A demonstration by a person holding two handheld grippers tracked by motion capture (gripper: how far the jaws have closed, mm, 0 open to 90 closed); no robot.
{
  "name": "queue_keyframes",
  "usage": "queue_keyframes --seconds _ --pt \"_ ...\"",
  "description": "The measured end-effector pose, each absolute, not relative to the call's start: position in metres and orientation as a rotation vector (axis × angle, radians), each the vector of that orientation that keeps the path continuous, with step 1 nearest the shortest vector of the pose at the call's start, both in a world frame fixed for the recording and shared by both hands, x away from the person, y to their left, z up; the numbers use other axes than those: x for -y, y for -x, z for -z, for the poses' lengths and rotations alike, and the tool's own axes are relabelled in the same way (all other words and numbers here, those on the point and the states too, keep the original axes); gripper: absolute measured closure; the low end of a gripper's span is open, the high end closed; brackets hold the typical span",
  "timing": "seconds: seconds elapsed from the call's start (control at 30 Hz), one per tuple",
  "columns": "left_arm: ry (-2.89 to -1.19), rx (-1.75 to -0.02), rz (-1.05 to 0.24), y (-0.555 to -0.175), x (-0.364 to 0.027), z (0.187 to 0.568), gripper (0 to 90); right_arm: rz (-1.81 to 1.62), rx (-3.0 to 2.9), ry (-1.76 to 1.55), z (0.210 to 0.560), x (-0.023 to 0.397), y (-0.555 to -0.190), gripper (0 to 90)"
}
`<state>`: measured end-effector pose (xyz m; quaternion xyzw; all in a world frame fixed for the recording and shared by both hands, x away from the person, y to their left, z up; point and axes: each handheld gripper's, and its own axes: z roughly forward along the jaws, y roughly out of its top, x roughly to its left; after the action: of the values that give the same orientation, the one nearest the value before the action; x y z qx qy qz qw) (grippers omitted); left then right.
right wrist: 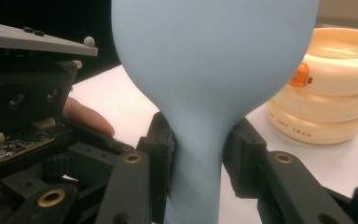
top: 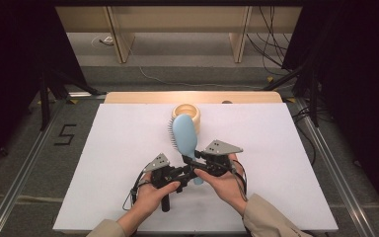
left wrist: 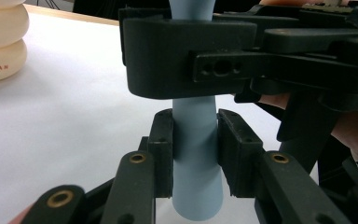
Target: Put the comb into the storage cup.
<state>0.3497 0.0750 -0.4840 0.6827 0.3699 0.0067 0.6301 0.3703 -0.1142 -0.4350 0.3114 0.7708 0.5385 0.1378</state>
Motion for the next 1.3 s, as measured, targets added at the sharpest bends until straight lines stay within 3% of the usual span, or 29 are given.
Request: queue_keyframes --seconds 0.33,0.9,1.3 --pt "-1.566 -0.834 0.003 -0.349 -0.074 0.484 67.4 -1.564 -2.225 -0.895 0.434 0.114 -0.371 59.6" --pt "-1.542 -0.834 0.006 -0.349 -0.077 0.481 67.5 -1.581 -2.225 -0.919 0.428 0.116 -0.372 41.7" --pt "-1.531 -0.839 0.000 -0.351 -0.080 0.479 67.5 -1.564 -2.232 -0.922 0.421 0.122 -0.373 18.2"
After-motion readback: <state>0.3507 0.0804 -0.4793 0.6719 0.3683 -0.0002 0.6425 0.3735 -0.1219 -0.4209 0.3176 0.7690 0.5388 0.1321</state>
